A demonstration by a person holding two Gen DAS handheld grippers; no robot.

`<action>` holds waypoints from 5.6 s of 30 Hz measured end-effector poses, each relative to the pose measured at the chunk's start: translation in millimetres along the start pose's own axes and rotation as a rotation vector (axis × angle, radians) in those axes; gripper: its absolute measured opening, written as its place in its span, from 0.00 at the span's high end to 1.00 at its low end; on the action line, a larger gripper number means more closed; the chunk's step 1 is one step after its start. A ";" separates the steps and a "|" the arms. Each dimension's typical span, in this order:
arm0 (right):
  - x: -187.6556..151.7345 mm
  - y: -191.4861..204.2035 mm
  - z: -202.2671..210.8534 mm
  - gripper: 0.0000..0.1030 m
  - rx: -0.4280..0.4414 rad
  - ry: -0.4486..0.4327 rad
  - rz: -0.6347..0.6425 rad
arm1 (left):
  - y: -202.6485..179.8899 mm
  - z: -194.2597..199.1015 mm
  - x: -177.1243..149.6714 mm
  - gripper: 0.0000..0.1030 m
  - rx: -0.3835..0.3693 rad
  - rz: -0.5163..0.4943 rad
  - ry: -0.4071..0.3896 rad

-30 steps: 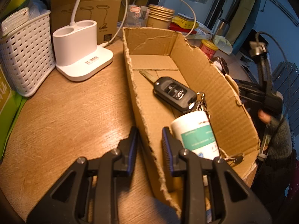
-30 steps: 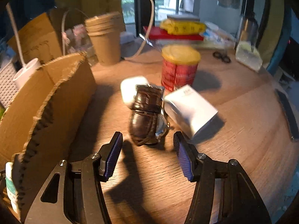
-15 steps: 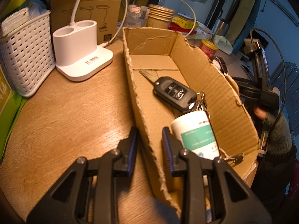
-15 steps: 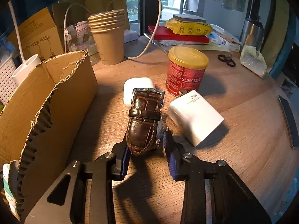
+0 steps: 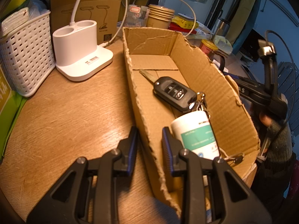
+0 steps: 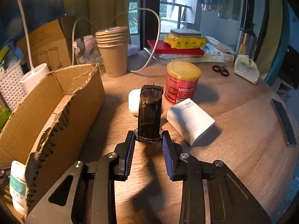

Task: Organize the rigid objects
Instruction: 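Grasp the brown leather watch strap with the right gripper, then lift the watch into the cardboard box and open the right gripper, then move the right gripper to the white charger block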

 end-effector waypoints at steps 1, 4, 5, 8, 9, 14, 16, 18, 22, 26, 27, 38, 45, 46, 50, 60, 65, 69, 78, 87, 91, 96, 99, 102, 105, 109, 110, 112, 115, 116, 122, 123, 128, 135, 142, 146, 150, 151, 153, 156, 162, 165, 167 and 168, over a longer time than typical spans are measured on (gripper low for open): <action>-0.1 0.2 3.2 0.70 0.000 -0.008 -0.004 | 0.0 0.1 0.1 0.72 0.000 0.000 0.000; 1.6 0.2 14.6 0.71 0.003 -0.033 -0.006 | 0.1 0.0 0.1 0.72 0.000 0.000 0.000; 2.2 0.3 19.0 0.72 0.003 -0.042 -0.005 | 0.0 0.0 0.1 0.72 0.000 0.000 0.000; 8.9 -1.1 36.6 0.96 -0.004 -0.090 -0.016 | 0.0 0.0 -0.2 0.72 0.000 0.000 0.000; 10.9 -1.1 40.9 0.96 -0.003 -0.098 -0.012 | 0.0 0.0 0.1 0.72 0.000 0.000 0.000; 8.2 -4.2 42.8 0.96 -0.012 -0.090 -0.009 | 0.1 0.0 0.1 0.72 0.000 0.000 0.000; 4.1 -4.5 37.5 0.96 -0.011 -0.071 -0.007 | 0.0 0.0 0.1 0.72 0.000 0.000 0.000; 3.3 -3.4 33.6 0.95 -0.013 -0.068 -0.010 | 0.1 0.1 0.1 0.72 0.000 0.000 0.000; 7.2 7.4 27.4 0.44 0.000 -0.072 0.005 | 0.3 -0.3 -0.4 0.72 0.001 0.000 0.001; 11.0 18.5 21.2 0.44 0.066 -0.063 -0.018 | 0.3 -0.1 0.1 0.72 0.000 0.000 0.001; 12.2 20.2 19.8 0.44 0.074 -0.064 -0.020 | 0.4 -0.1 -0.1 0.72 0.000 0.001 0.001; 28.9 32.6 4.1 0.46 0.245 -0.060 -0.086 | 0.2 -0.1 0.1 0.72 0.001 0.000 0.000; 28.2 37.1 -11.7 0.70 0.298 -0.024 -0.097 | 0.2 -0.2 0.0 0.72 0.002 -0.001 0.000; 27.6 37.5 -11.8 0.75 0.301 -0.023 -0.097 | 0.3 -0.5 -0.2 0.72 0.001 0.000 0.000; 28.6 36.3 -3.4 0.79 0.253 -0.050 -0.070 | 0.4 -0.7 -0.4 0.72 -0.001 0.003 0.001; 36.9 24.2 34.5 0.79 0.204 -0.137 -0.080 | 0.0 -0.6 -0.2 0.72 0.001 0.000 0.000; 46.3 26.2 61.9 0.79 0.202 -0.193 -0.070 | 0.0 -0.6 -0.2 0.72 0.001 0.001 0.000; 52.6 30.5 79.6 0.79 0.204 -0.227 -0.056 | 0.1 -0.7 -0.3 0.72 0.001 0.001 0.000; 57.7 45.9 104.3 0.79 0.225 -0.271 -0.025 | 0.1 -0.7 -0.5 0.72 0.001 0.000 0.000; 56.2 74.8 111.2 0.80 0.286 -0.276 0.018 | 0.3 -0.8 -0.4 0.72 0.001 0.001 0.000; 53.7 85.6 108.3 0.81 0.299 -0.267 0.035 | 0.0 -0.7 -0.2 0.72 0.001 0.000 -0.001; 52.8 98.5 105.6 0.81 0.317 -0.258 0.056 | 0.1 -0.7 -0.3 0.72 0.001 0.001 -0.001; 51.2 107.6 101.9 0.81 0.325 -0.248 0.080 | 0.2 -0.7 -0.4 0.72 0.001 0.001 0.000; 46.6 113.5 92.3 0.81 0.329 -0.222 0.094 | 0.1 -0.7 -0.3 0.72 0.001 0.000 -0.001; 41.9 116.9 80.1 0.81 0.323 -0.195 0.096 | 0.1 -0.7 -0.3 0.72 0.001 0.000 -0.001; 37.0 116.7 66.2 0.81 0.312 -0.162 0.099 | 0.2 -0.8 -0.4 0.72 0.001 0.001 -0.001; 35.5 116.2 62.8 0.81 0.310 -0.153 0.097 | 0.0 -0.7 -0.2 0.72 0.001 0.001 -0.001; 33.2 115.8 56.5 0.81 0.305 -0.140 0.094 | -0.1 -0.7 -0.2 0.72 0.001 0.000 -0.001; 31.3 116.0 52.4 0.81 0.303 -0.131 0.094 | -0.9 -0.1 -0.6 0.72 0.002 -0.002 -0.001; 31.3 116.0 52.1 0.81 0.300 -0.131 0.095 | -0.8 0.0 -0.8 0.72 0.003 -0.002 -0.002; 25.5 112.9 46.1 0.80 0.249 -0.111 0.121 | -1.2 -0.1 -0.8 0.72 0.002 0.000 -0.001; 23.6 110.9 42.8 0.80 0.235 -0.098 0.122 | -1.4 -0.1 -1.1 0.72 0.001 0.001 -0.001; 18.6 102.4 37.6 0.80 0.209 -0.082 0.115 | -2.7 0.4 -1.9 0.72 0.002 -0.002 -0.001; 17.6 98.7 42.1 0.79 0.217 -0.083 0.107 | -2.6 0.2 -2.2 0.72 0.001 -0.001 -0.001; 20.8 94.8 55.0 0.63 0.238 -0.115 0.093 | -2.5 -0.1 -1.9 0.72 0.000 0.001 0.000; 24.7 74.4 63.5 0.55 0.220 -0.146 0.041 | -2.5 -0.1 -2.2 0.72 0.000 0.000 0.000; 25.3 42.9 61.6 0.53 0.170 -0.152 -0.025 | -2.4 0.0 -2.2 0.72 0.000 0.000 0.000; 24.8 37.0 60.5 0.53 0.161 -0.149 -0.040 | -2.6 0.0 -2.2 0.72 0.001 0.000 0.000; 22.6 20.7 57.7 0.53 0.131 -0.144 -0.074 | -2.5 -0.1 -2.2 0.72 0.000 0.000 0.000; 19.6 -0.3 53.4 0.52 0.095 -0.143 -0.110 | -2.5 0.0 -2.2 0.72 0.000 0.000 0.000; 10.9 -28.2 42.3 0.43 0.013 -0.120 -0.154 | -2.6 0.0 -2.2 0.72 0.000 0.000 0.000; 8.7 -36.7 38.1 0.41 -0.025 -0.116 -0.155 | -2.6 -0.1 -2.0 0.72 0.001 0.000 0.000; 8.3 -41.2 33.6 0.40 -0.049 -0.111 -0.144 | -2.6 -0.1 -2.0 0.72 0.001 0.000 0.000; 8.3 -43.1 31.7 0.39 -0.058 -0.109 -0.138 | -2.6 -0.1 -2.1 0.72 0.001 0.000 0.000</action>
Point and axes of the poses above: each gripper's, at about its wrist camera, not at the fingertips, and z roughly against the way its jaws point, y to its left, x to its top, the point moved 8 cm from there along -z, roughly the way its jaws point, and after that the axes turned 3 degrees about -y, right-handed, at the moved point
